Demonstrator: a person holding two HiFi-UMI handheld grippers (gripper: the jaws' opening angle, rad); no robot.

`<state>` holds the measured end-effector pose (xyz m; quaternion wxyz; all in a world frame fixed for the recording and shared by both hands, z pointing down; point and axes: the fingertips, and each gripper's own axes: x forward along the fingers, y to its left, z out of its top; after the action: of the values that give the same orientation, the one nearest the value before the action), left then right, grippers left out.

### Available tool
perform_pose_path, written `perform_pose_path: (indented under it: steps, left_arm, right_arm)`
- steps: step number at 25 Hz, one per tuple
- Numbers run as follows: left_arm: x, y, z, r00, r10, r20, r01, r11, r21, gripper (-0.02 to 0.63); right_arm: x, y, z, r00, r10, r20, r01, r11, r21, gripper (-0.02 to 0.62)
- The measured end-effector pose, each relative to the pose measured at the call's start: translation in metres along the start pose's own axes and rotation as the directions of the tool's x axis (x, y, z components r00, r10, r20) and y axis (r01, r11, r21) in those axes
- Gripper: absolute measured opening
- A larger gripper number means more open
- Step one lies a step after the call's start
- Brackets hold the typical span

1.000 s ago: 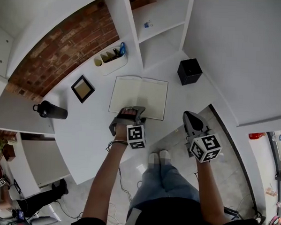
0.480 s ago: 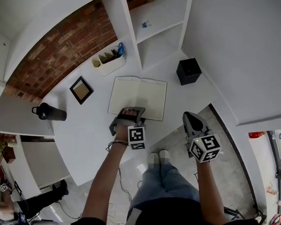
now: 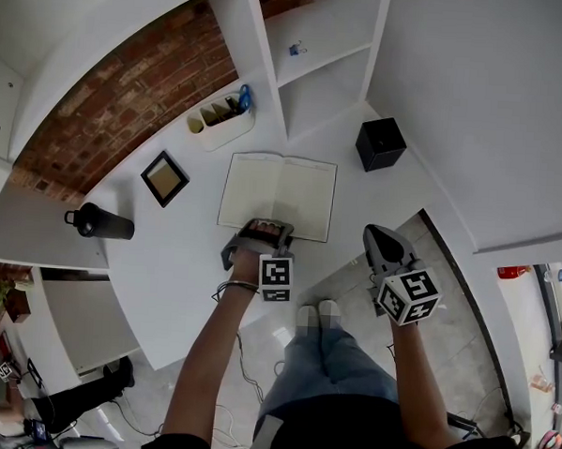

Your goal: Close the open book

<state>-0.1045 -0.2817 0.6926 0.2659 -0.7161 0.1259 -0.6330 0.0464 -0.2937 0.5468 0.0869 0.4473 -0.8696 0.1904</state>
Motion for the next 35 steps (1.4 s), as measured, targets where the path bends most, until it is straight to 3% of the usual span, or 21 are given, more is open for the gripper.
perform_pose_path:
  steps: [6, 13, 18, 25, 30, 35]
  left_arm:
    - [0.002, -0.005, 0.001, 0.998, -0.059, -0.002, 0.059, 0.998, 0.02, 0.064]
    - [0.004, -0.007, 0.001, 0.991, -0.133, 0.003, 0.134, 0.991, -0.013, 0.047]
    - [0.001, -0.006, 0.001, 0.994, -0.105, 0.016, 0.106, 0.993, -0.047, 0.037]
    - [-0.007, 0.003, 0.003, 0.995, -0.032, 0.092, 0.051, 0.977, -0.207, 0.021]
    - [-0.019, 0.016, 0.009, 0.986, 0.046, 0.157, 0.015, 0.932, -0.363, 0.02]
    - [-0.035, 0.036, 0.012, 0.967, 0.147, 0.209, -0.01, 0.837, -0.547, 0.02]
  right_arm:
    - [0.0, 0.001, -0.003, 1.0, 0.001, -0.009, -0.001, 1.0, 0.004, 0.0]
    - [0.001, 0.004, -0.006, 1.0, 0.004, -0.013, -0.004, 1.0, 0.008, 0.0]
    - [-0.003, 0.002, -0.005, 1.0, -0.005, -0.009, 0.005, 1.0, 0.007, 0.0]
    - [-0.008, -0.008, -0.004, 0.999, -0.034, 0.002, 0.034, 0.999, 0.021, 0.0]
    - [-0.009, -0.011, -0.003, 0.999, -0.043, 0.006, 0.043, 0.999, 0.029, -0.002]
    - [-0.009, -0.009, -0.002, 0.999, -0.04, 0.007, 0.039, 0.999, 0.033, -0.002]
